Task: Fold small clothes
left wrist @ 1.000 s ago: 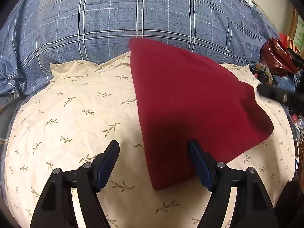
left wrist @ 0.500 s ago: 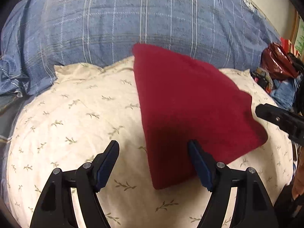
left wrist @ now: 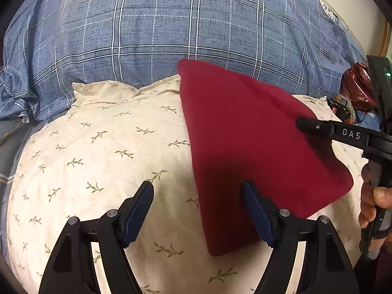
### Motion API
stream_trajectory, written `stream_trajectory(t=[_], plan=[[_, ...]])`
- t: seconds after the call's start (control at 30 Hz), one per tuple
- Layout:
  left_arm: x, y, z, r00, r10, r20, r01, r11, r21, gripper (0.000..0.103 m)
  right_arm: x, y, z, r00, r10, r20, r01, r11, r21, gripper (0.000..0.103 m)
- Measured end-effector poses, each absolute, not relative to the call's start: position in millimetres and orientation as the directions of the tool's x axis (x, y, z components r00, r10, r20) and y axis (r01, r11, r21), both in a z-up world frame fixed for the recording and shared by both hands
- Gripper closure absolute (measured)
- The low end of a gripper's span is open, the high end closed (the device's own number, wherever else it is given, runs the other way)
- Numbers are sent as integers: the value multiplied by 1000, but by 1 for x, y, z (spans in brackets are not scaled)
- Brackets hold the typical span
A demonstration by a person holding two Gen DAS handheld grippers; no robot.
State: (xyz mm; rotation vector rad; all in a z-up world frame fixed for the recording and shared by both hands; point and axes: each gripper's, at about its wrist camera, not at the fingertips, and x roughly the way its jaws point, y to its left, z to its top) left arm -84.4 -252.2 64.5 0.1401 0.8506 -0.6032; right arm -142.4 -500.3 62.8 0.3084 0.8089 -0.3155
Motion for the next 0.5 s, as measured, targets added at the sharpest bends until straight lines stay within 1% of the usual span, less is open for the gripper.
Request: stream_trajectory(t=[0.1, 0.17, 0.23, 0.27, 0.43, 0.5], plan=[[-81, -253, 63, 495, -453, -741, 552, 823, -134, 26, -142, -505, 47, 628, -192, -754, 411, 905, 111, 84], [-79, -252, 62, 495, -449, -744, 548, 826, -133, 26, -145, -502, 47, 635, -204, -745, 405, 909, 97, 84], [-79, -252, 62, 502, -442, -743, 545, 829, -125, 26, -147, -497, 55, 641, -200, -741, 395, 914, 95, 82], [-80, -252, 62, 506, -439, -743, 544, 830, -121, 26, -149, -497, 59, 645, -194, -739, 396, 912, 106, 79], [-83, -253, 63, 508, -439, -741, 542, 832, -121, 27, -160, -483, 92, 698, -245, -673, 399, 914, 81, 78], [-83, -253, 63, 510, -438, -740, 542, 832, -118, 27, -158, -480, 102, 722, -231, -652, 385, 918, 100, 78]])
